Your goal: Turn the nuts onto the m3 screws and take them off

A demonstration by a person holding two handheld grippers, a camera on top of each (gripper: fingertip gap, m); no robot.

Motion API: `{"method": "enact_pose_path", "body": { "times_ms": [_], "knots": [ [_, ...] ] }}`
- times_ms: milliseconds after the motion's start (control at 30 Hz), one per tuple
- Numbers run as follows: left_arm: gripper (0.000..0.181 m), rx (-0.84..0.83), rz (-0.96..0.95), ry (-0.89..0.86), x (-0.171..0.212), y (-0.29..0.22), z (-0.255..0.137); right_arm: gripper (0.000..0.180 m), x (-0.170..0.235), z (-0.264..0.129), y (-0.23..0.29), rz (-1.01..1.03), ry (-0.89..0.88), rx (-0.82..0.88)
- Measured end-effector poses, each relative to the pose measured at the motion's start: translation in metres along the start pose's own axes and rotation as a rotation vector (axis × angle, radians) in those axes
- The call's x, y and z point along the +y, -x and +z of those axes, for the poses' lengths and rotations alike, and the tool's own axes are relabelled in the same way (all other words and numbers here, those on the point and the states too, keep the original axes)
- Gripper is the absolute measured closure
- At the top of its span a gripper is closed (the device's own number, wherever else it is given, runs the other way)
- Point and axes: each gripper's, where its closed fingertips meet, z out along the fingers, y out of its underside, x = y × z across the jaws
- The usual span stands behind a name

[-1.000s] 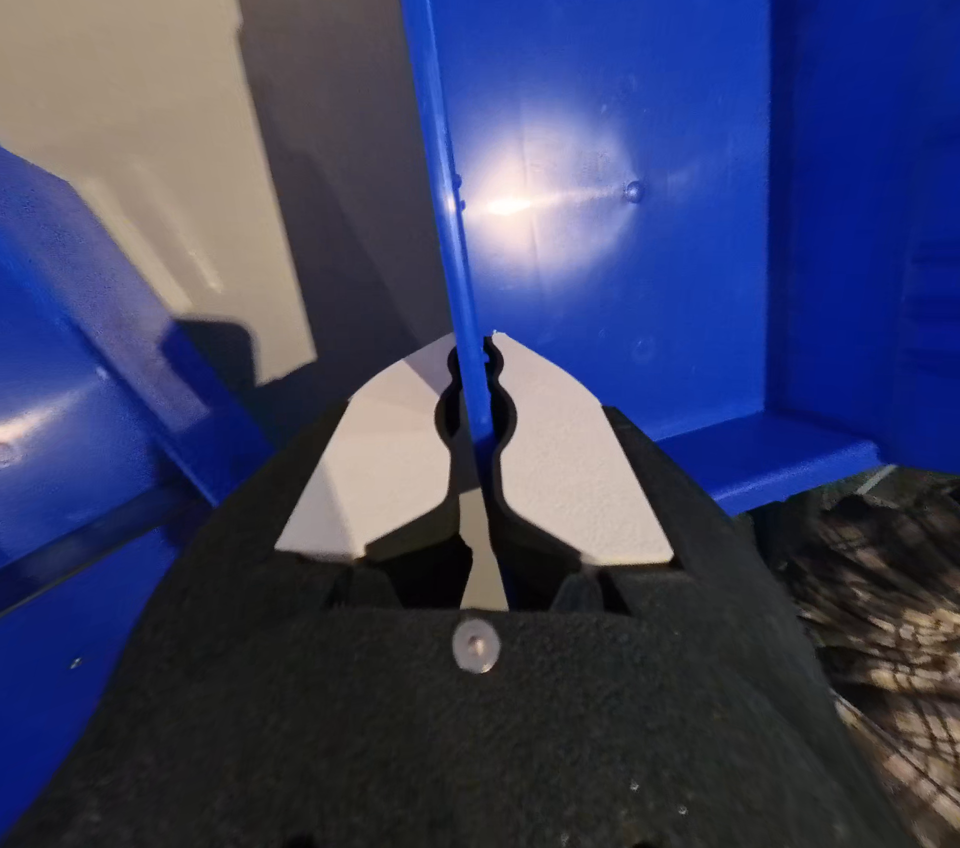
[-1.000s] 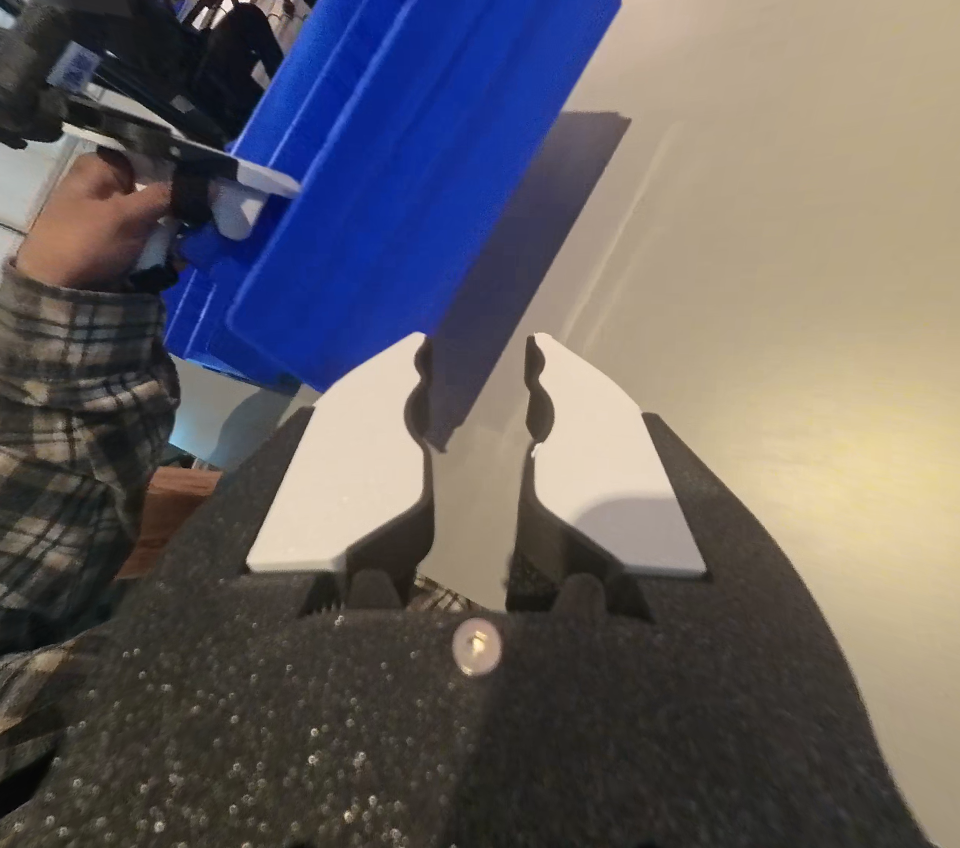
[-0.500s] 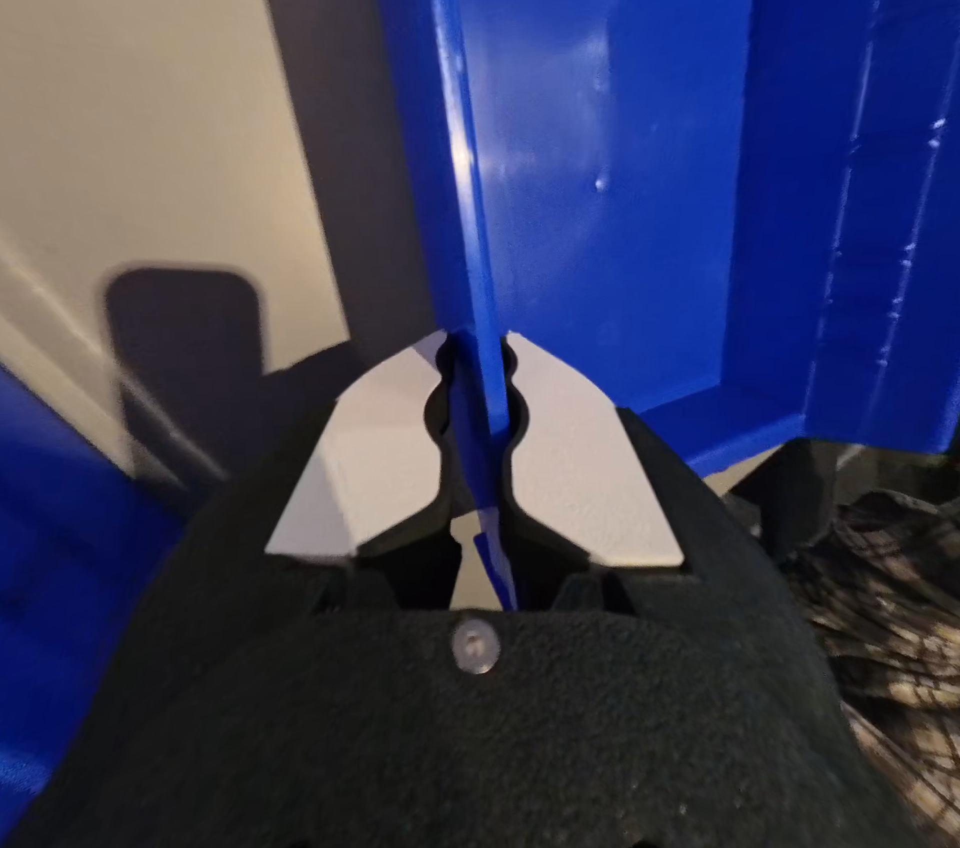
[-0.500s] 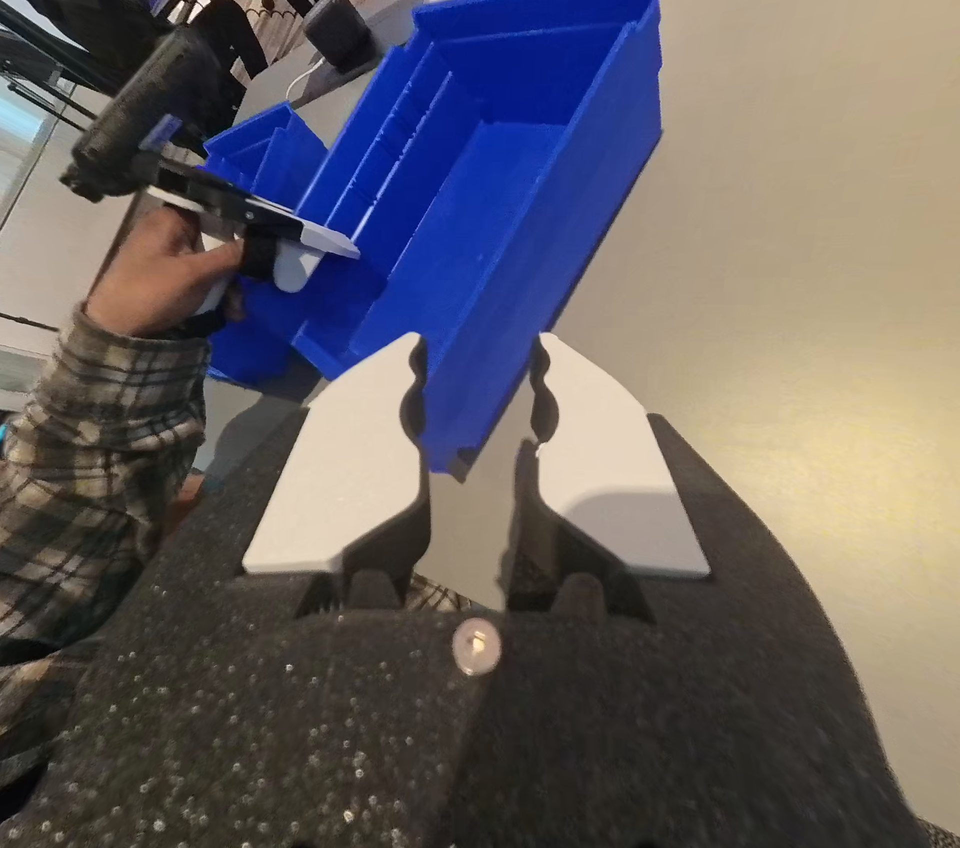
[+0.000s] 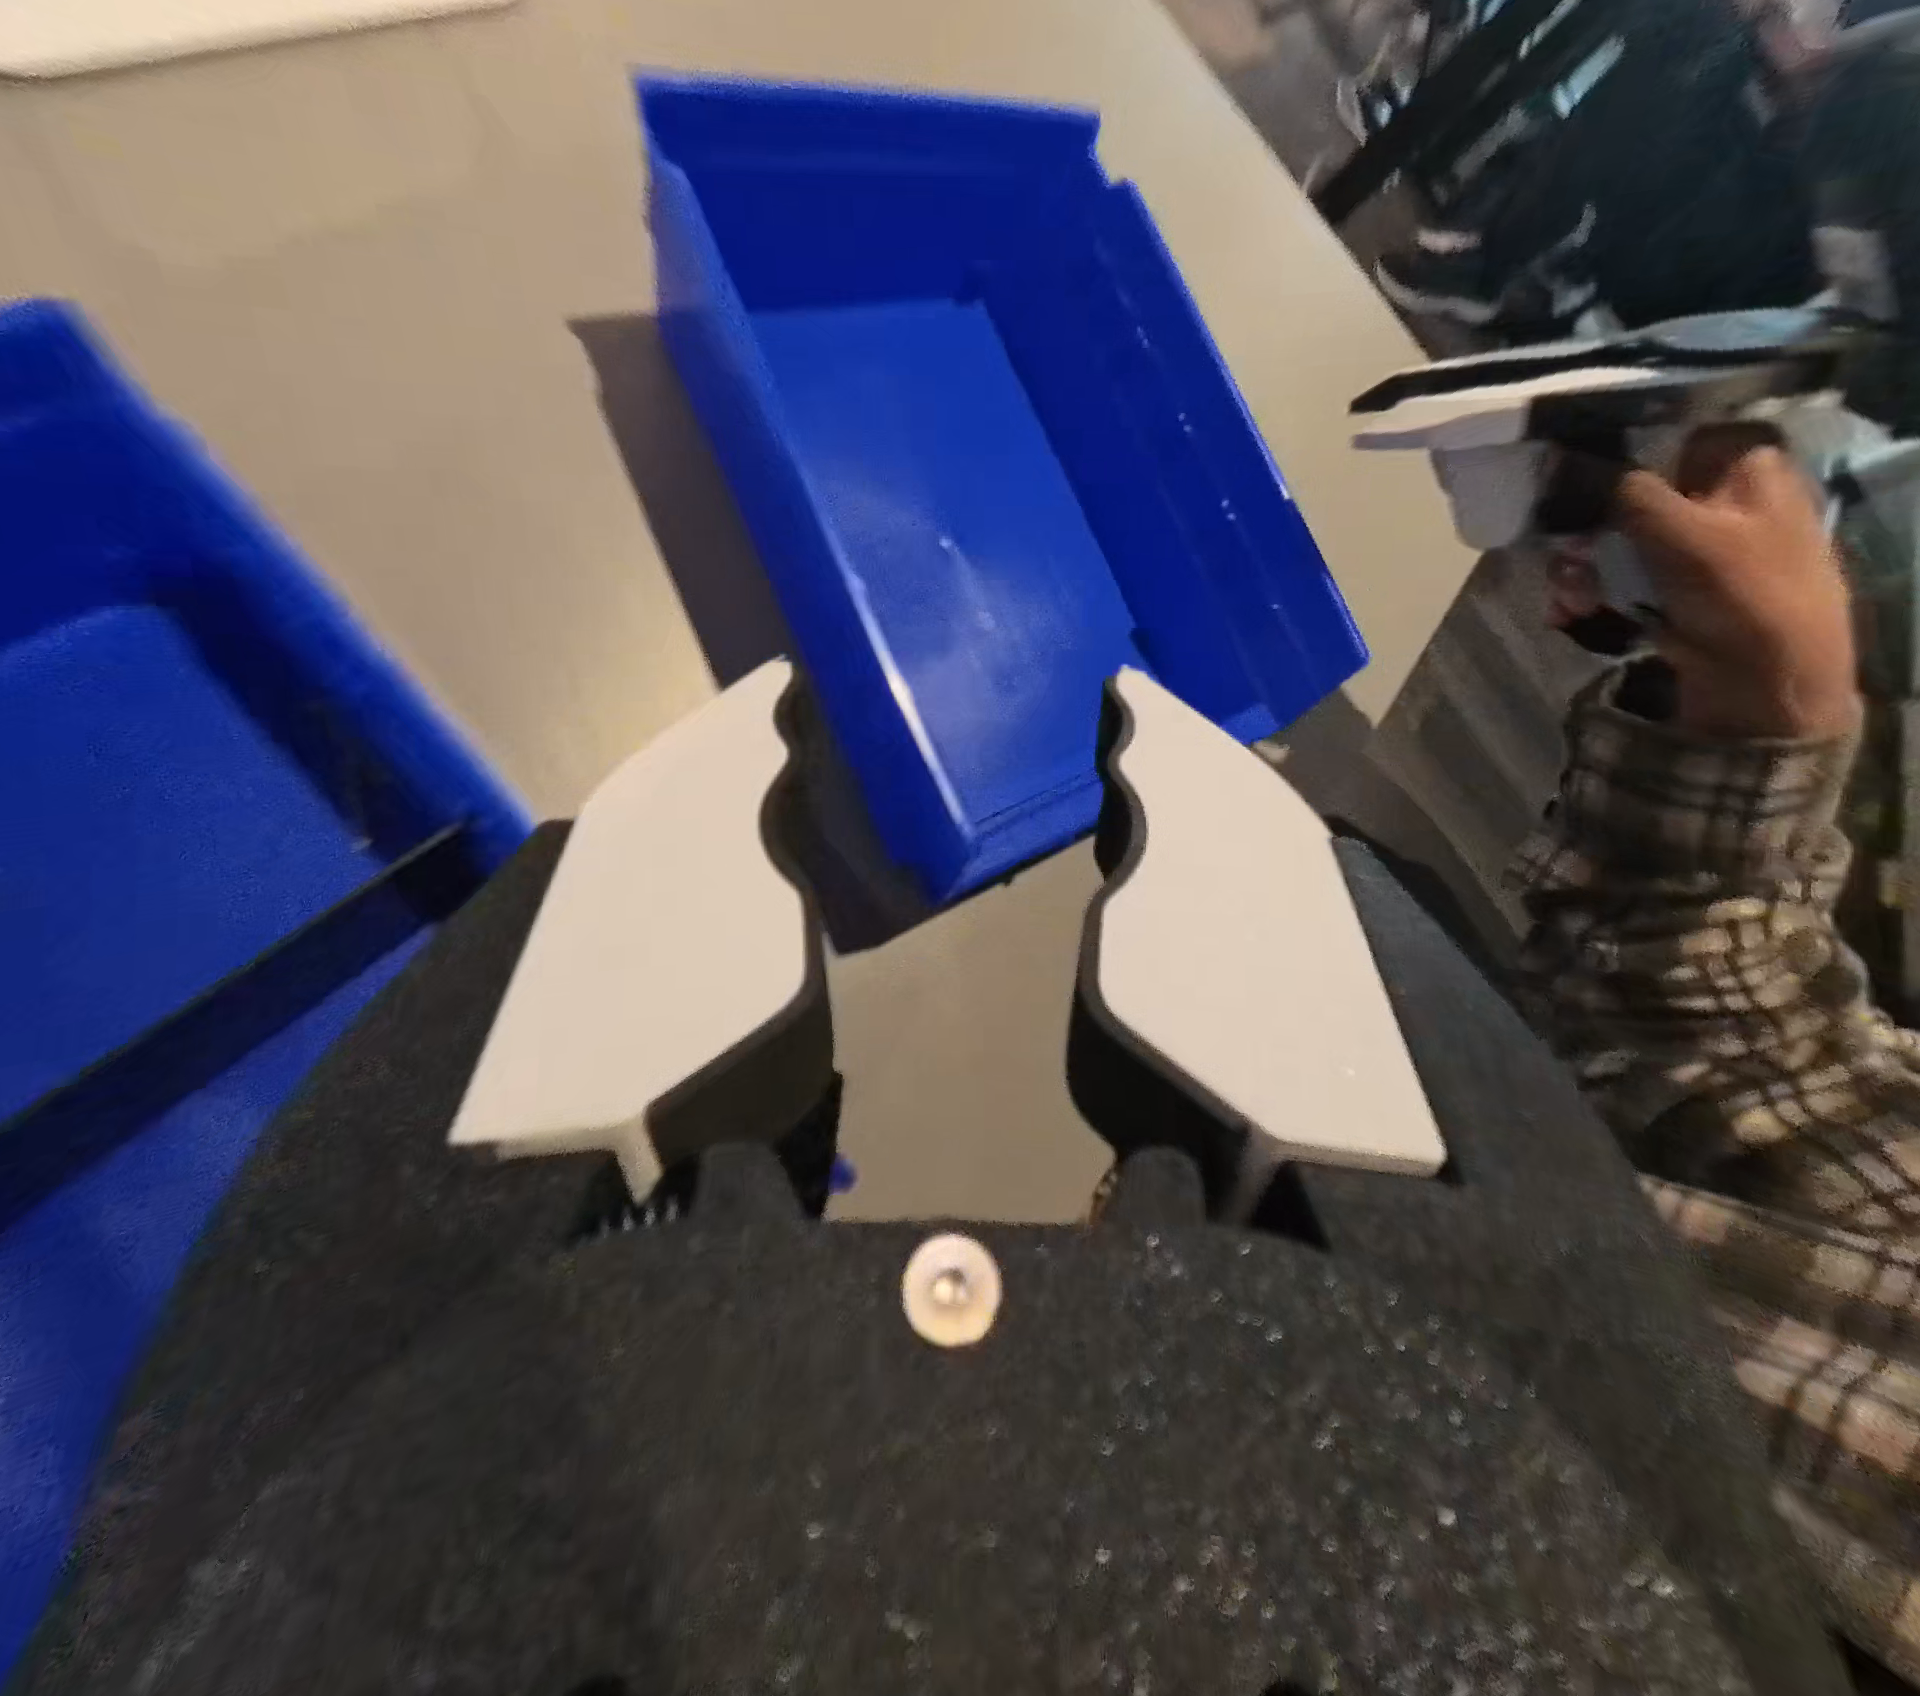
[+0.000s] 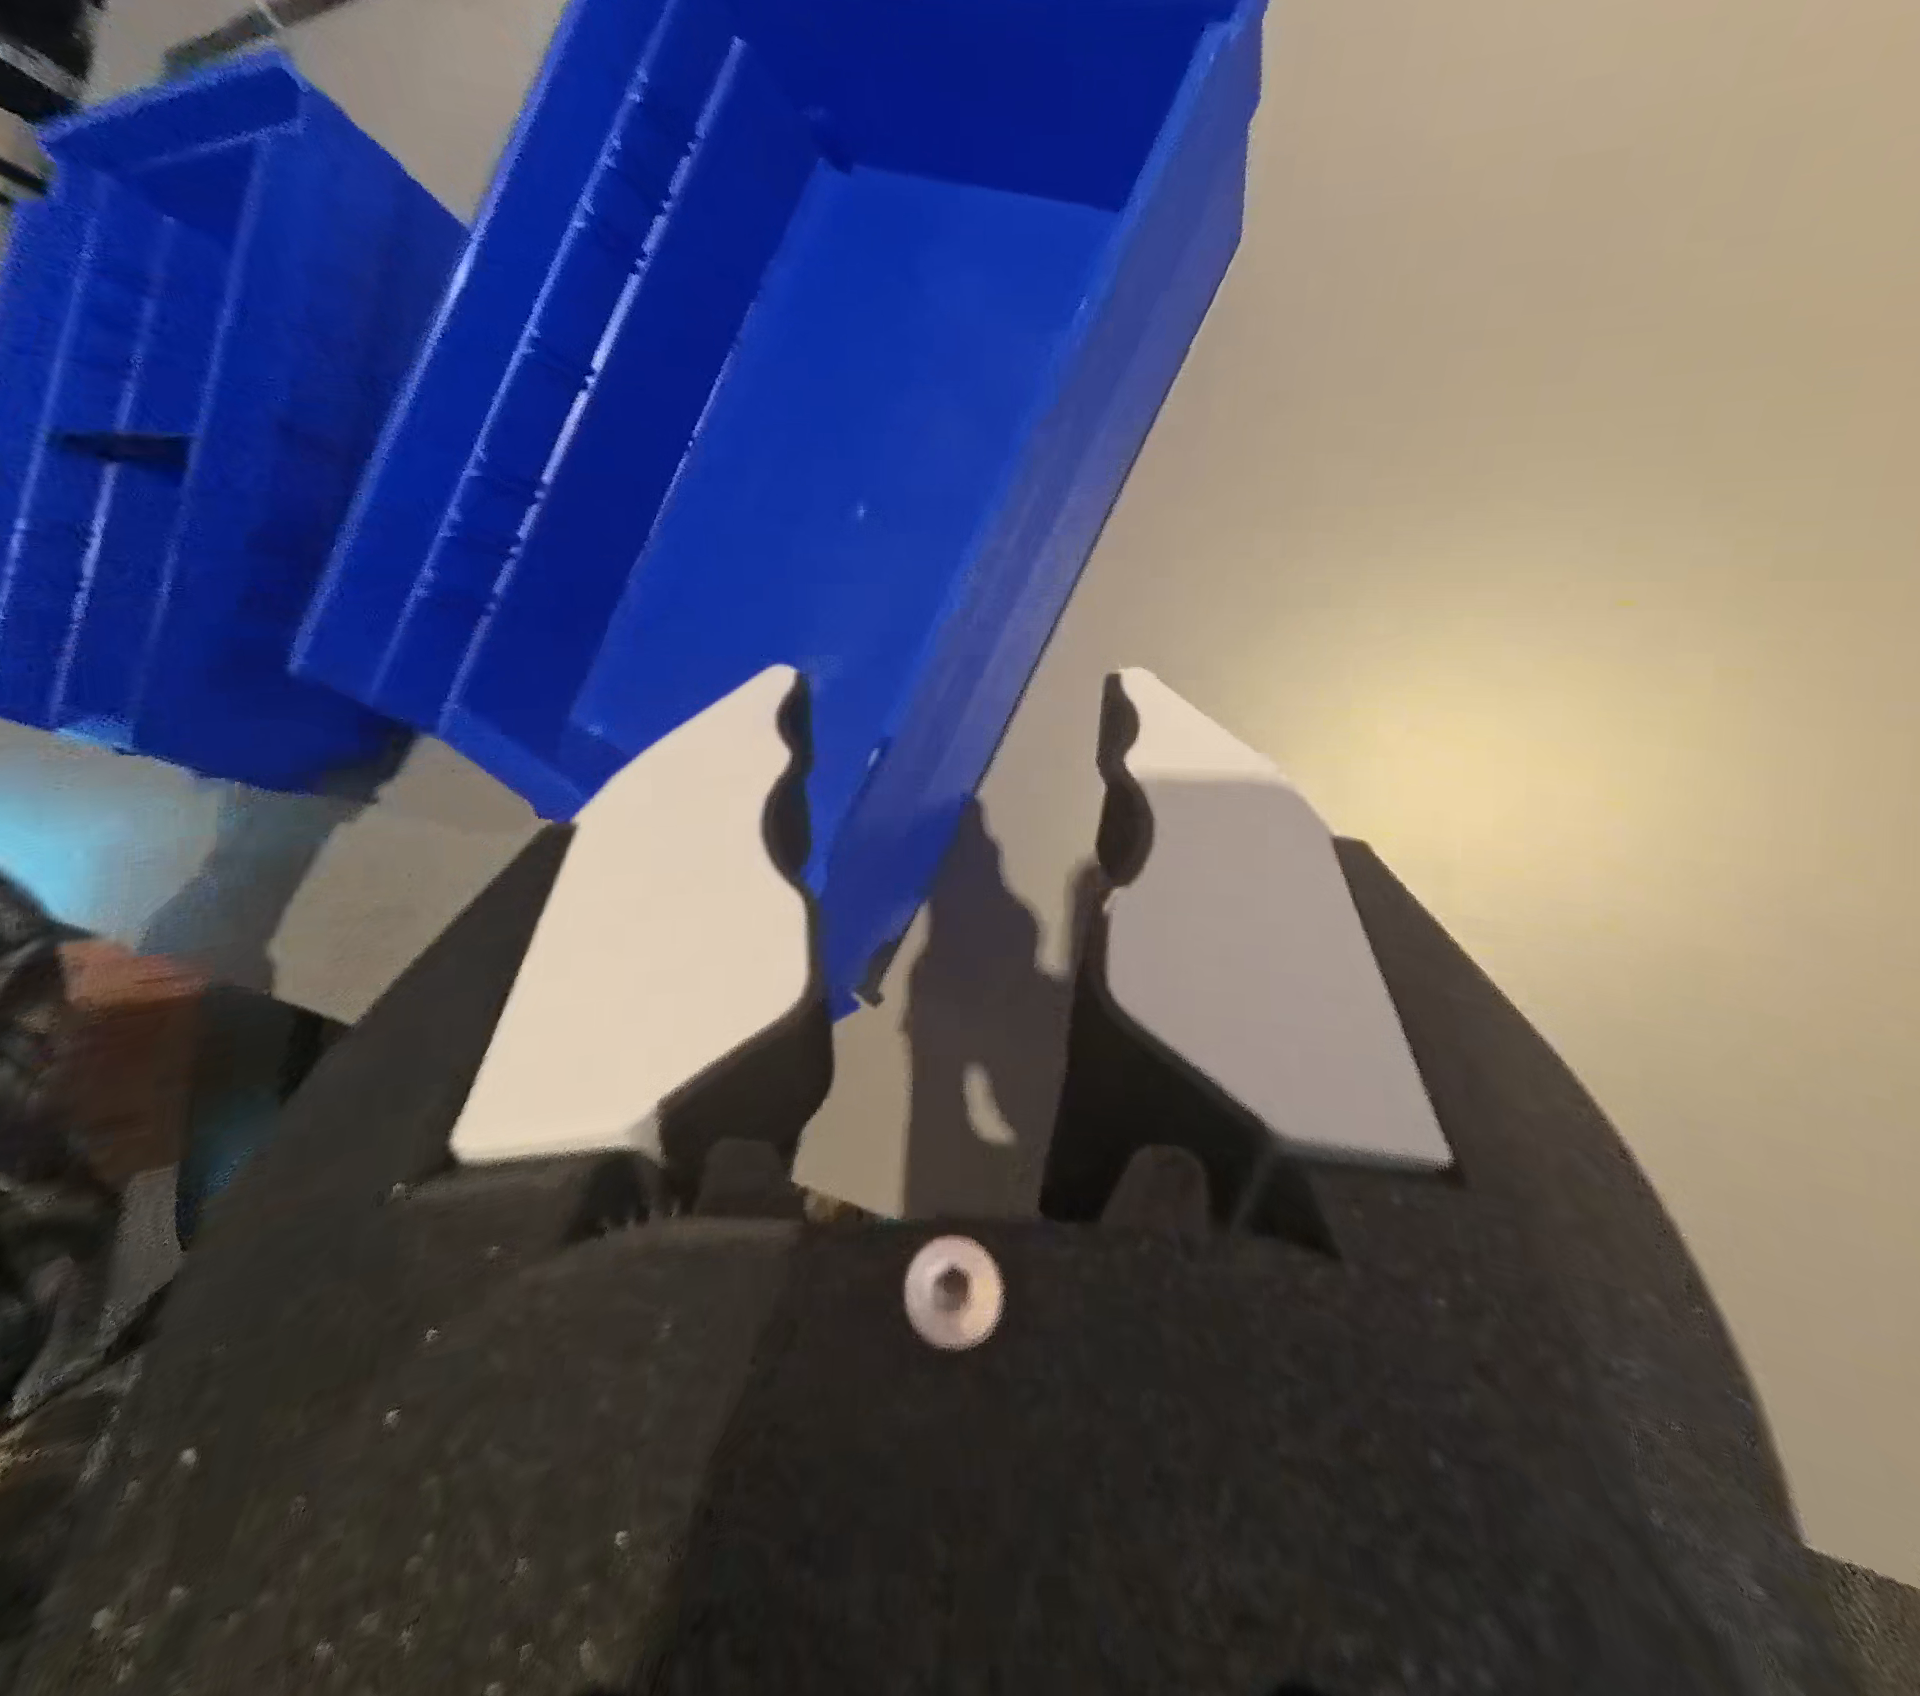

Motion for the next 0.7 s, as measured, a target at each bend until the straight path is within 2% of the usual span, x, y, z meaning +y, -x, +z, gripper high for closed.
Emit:
{"method": "enact_pose_path", "body": {
  "times_ms": [200, 333, 433, 500, 700],
  "knots": [
    [0.129, -0.141, 0.025, -0.258, 0.034, 0.041, -0.128, 0.128, 0.003, 0.038, 0.005, -0.004, 0.168, 0.067],
    [0.133, -0.165, -0.037, -0.354, 0.076, 0.067, -0.179, 0.134, 0.012, 0.058, 0.005, -0.003, 0.286, 0.128],
    [0.135, -0.162, -0.088, -0.409, 0.1, 0.08, -0.196, 0.145, 0.023, 0.068, 0.001, 0.013, 0.398, 0.18],
    [0.136, -0.142, -0.106, -0.43, 0.11, 0.084, -0.2, 0.166, 0.033, 0.074, -0.004, 0.011, 0.494, 0.209],
    [0.136, -0.074, -0.116, -0.4, 0.123, 0.088, -0.182, 0.174, 0.028, 0.077, -0.025, -0.008, 0.585, 0.249]
  ]
}}
